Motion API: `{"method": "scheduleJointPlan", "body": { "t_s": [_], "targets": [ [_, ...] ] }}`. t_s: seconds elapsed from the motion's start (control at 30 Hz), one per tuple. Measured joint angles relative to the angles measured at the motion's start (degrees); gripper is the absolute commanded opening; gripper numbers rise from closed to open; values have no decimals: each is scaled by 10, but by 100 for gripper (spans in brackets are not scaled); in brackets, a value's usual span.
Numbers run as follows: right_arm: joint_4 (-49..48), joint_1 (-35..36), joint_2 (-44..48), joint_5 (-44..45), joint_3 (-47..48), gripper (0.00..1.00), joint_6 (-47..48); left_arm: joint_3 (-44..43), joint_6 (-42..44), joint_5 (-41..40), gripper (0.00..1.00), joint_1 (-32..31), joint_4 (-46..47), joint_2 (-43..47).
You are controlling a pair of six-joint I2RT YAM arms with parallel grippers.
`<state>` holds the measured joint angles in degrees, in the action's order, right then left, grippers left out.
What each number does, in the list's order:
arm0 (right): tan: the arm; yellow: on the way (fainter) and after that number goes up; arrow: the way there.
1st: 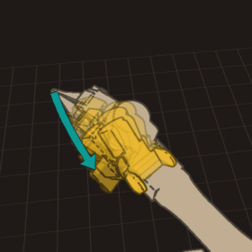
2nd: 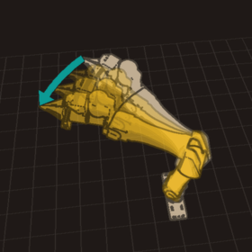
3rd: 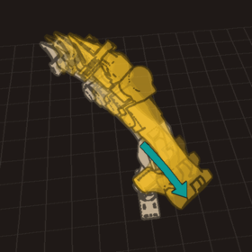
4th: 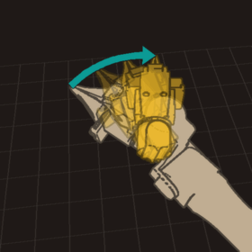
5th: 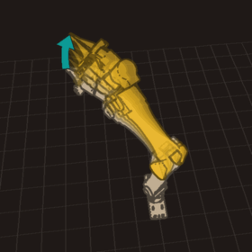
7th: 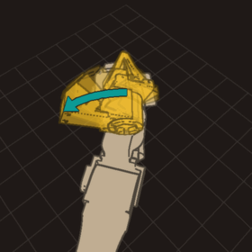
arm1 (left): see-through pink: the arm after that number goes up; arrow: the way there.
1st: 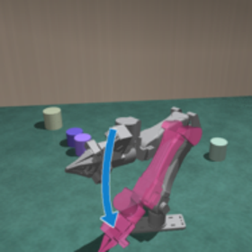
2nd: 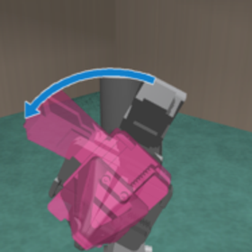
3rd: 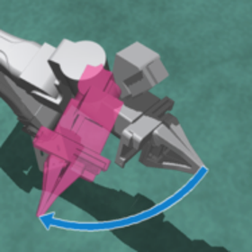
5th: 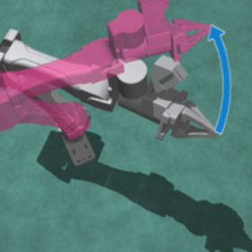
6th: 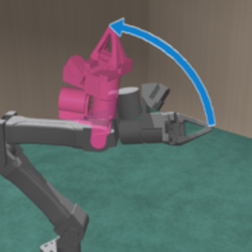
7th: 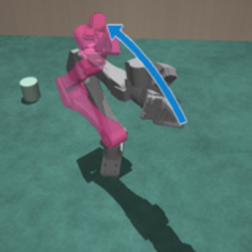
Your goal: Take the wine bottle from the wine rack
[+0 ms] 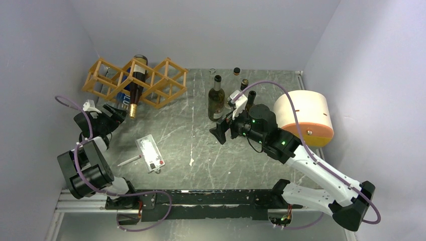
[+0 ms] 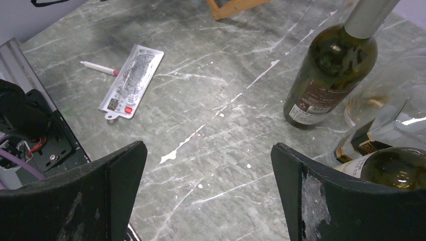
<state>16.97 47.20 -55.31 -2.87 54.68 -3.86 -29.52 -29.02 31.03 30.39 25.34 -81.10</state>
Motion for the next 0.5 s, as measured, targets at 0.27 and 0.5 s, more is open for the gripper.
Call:
{"method": "scheduleJointPlan", "body": {
  "t_s": [0.27,0.5],
  "targets": [
    [0,0,0,-7,-1,100,0,4,-25,-8,89,6,58,-16],
    [0,0,0,-8,-1,100,0,7,-45,1,87,7,156,-73]
  ]
}}
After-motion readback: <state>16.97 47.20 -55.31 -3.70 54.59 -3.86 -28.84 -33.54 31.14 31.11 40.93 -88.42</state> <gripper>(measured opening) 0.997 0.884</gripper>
